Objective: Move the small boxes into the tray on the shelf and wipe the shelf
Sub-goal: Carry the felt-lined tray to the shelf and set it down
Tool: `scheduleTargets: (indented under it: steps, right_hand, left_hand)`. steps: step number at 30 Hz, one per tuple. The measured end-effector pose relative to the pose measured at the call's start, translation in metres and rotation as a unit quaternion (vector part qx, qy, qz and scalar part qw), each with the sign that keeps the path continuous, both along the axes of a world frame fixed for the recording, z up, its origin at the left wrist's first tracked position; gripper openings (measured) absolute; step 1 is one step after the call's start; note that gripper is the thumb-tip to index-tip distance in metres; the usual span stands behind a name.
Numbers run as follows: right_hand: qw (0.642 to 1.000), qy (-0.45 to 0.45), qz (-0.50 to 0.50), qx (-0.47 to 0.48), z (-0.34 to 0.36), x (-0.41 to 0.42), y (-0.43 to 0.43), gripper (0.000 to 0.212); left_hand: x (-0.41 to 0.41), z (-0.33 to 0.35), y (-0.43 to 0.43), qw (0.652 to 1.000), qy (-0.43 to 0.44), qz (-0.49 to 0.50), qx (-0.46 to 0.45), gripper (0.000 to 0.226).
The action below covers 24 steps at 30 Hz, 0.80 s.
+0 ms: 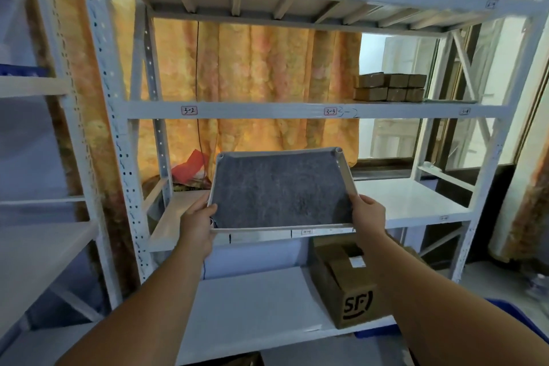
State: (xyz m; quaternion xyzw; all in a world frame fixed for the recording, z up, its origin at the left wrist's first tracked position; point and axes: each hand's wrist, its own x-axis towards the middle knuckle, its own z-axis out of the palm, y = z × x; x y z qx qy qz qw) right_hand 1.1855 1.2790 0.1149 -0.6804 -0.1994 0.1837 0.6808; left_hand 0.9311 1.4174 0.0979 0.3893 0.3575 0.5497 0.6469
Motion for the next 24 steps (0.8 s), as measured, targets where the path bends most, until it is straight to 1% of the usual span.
scheduleTargets:
  steps: [2,6,9,13,15,17,18,19,21,22,24]
  right_hand:
    - [1.000,0.001,0.000,0.020,0.013,0.007,0.017,0.029]
    - [0.998,0.012,-0.010,0.060,0.041,0.032,0.049,0.017]
    - [0.995,0.024,-0.013,0.094,0.062,0.052,0.069,0.013]
    - [0.989,0.039,-0.001,0.141,0.092,0.081,0.098,0.017]
    - [0.987,0.051,0.019,0.148,0.105,0.100,0.113,0.021]
    - [0.986,0.049,0.044,0.150,0.116,0.118,0.127,0.018]
    - [0.984,0.057,0.055,0.160,0.120,0.128,0.133,0.017]
    - [0.979,0.071,0.066,0.177,0.126,0.137,0.139,0.015]
    - [0.973,0.081,0.079,0.204,0.136,0.157,0.149,0.017]
    - [0.973,0.072,0.083,0.205,0.142,0.167,0.155,0.019]
    - [0.977,0.029,0.077,0.199,0.154,0.188,0.168,0.021]
  left_hand:
    - [0.006,0.010,0.023,1.000,-0.014,-0.005,0.002,0.043]
    - [0.027,0.045,0.059,0.999,-0.028,-0.016,0.023,0.043]
    - [0.046,0.070,0.076,0.998,-0.035,-0.024,0.047,0.042]
    - [0.073,0.099,0.094,0.995,-0.075,-0.022,0.068,0.040]
    - [0.090,0.114,0.103,0.992,-0.102,-0.013,0.067,0.031]
    - [0.111,0.131,0.107,0.989,-0.135,-0.002,0.062,0.017]
    - [0.123,0.139,0.110,0.987,-0.150,0.005,0.062,0.015]
    - [0.135,0.148,0.113,0.985,-0.157,0.012,0.066,0.017]
    - [0.156,0.164,0.120,0.984,-0.156,0.029,0.082,0.032]
    - [0.165,0.171,0.122,0.984,-0.146,0.034,0.092,0.037]
    - [0.181,0.181,0.129,0.986,-0.115,0.044,0.116,0.038]
